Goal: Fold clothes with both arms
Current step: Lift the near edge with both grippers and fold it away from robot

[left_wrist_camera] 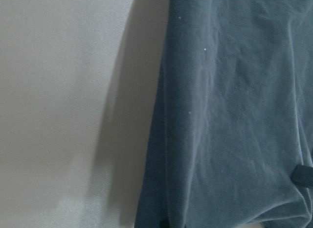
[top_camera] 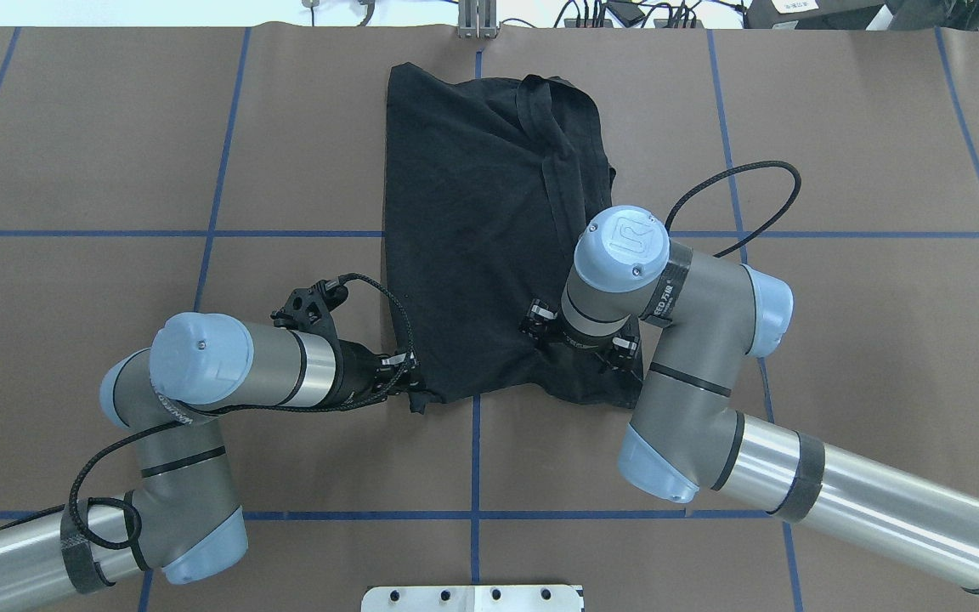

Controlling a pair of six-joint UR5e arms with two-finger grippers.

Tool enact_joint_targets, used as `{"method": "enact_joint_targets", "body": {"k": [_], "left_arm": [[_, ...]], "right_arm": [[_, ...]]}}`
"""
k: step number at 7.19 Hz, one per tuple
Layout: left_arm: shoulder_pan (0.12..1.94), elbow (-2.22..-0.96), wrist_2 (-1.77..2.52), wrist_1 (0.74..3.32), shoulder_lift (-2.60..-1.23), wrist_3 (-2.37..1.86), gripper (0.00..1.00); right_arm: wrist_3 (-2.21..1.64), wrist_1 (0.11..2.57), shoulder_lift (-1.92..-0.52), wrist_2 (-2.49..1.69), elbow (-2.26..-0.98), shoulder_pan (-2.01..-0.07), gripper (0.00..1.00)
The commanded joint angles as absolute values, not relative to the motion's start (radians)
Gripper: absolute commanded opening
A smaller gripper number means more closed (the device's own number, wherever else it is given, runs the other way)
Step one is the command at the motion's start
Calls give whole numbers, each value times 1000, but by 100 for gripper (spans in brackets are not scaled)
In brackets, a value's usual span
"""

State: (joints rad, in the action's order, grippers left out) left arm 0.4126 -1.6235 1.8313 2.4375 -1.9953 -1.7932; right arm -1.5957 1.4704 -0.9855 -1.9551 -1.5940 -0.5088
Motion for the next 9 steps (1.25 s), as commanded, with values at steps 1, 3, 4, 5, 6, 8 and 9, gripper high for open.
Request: {"method": "enact_joint_targets", "body": {"k": [1,3,4,5,6,8,9], "left_arm": [[413,-1624,1832,2437,-1996,-1793,0],[413,-1624,1830,2437,-1996,-1793,0],[413,-1624,1830,2437,-1996,-1793,0],[413,-1624,1830,2437,-1994,-1793,0],[413,-1624,1830,2437,-1994,-1793,0],[414,-1628,1832,2437,-1993,-1793,0],[416,-1659,1832,2437,-1982,-1793,0]], "right_arm": [[-1600,1486,-977,-1953,-1586,-505,89],[-1600,1483,-989,-1927,-1600,-505,0],[-1595,1477,-986,-1943,-1600,-506,0],[-1595,1476,-986,-1947,-1611,-508,0],[-1595,1476,-988,-1948,-1611,-506,0],[-1592,1476,-997,-1976,-1655,-515,0],[-1592,1474,-1049,-1986,-1728,-515,0]]}}
